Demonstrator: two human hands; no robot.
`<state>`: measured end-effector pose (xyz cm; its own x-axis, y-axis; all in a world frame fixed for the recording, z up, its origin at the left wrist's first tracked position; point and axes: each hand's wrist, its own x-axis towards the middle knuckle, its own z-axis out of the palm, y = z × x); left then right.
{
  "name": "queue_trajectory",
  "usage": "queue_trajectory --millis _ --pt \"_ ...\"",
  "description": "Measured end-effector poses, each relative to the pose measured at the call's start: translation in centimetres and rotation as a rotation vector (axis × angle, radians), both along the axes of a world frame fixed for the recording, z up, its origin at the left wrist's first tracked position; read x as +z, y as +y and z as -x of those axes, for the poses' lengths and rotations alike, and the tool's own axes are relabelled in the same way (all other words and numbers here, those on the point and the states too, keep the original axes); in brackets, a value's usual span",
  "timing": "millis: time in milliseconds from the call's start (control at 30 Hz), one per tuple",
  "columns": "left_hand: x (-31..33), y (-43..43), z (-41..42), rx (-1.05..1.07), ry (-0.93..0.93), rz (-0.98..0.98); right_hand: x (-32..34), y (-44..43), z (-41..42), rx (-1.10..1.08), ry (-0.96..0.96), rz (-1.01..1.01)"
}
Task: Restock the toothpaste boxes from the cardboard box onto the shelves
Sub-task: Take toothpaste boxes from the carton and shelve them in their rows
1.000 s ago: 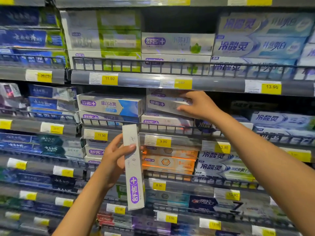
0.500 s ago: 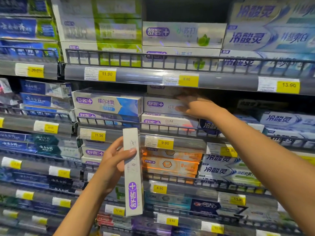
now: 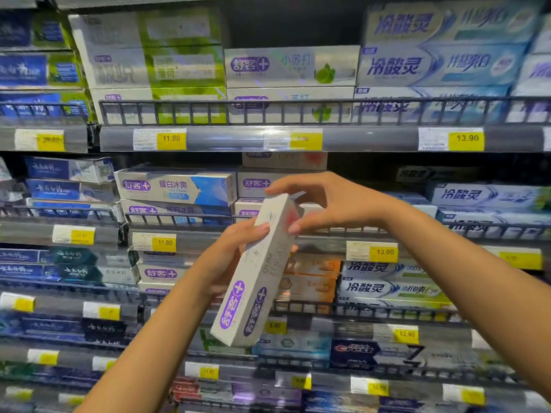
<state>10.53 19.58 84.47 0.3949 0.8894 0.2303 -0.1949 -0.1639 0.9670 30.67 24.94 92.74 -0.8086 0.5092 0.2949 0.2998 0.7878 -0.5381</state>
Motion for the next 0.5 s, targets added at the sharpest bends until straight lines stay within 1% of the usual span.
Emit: queue_trajectory --millis 100,233,300,433,500 --pt "1.1 -0.2 -1.1 -0.016 0.100 -0.018 1.2 -1.1 -0.8 -0.004 0.008 -0.002" --pt "2.2 -0.8 -2.1 -0.073 0.141 -0.003 2.3 -2.2 -2.1 -0.023 -0.003 -0.035" --pt "2.8 -1.4 -2.3 -0.063 0.154 -0.017 2.5 -2.6 -2.6 -0.016 0.053 -0.017" --pt "4.1 -2.0 -1.4 0.034 0.286 -0.099 2.7 -3.1 -3.9 -0.013 0.206 0.097" --pt "4.4 -2.2 -0.1 0.085 0.285 -0.117 2.8 -3.0 -4.8 -0.044 0.296 0.142"
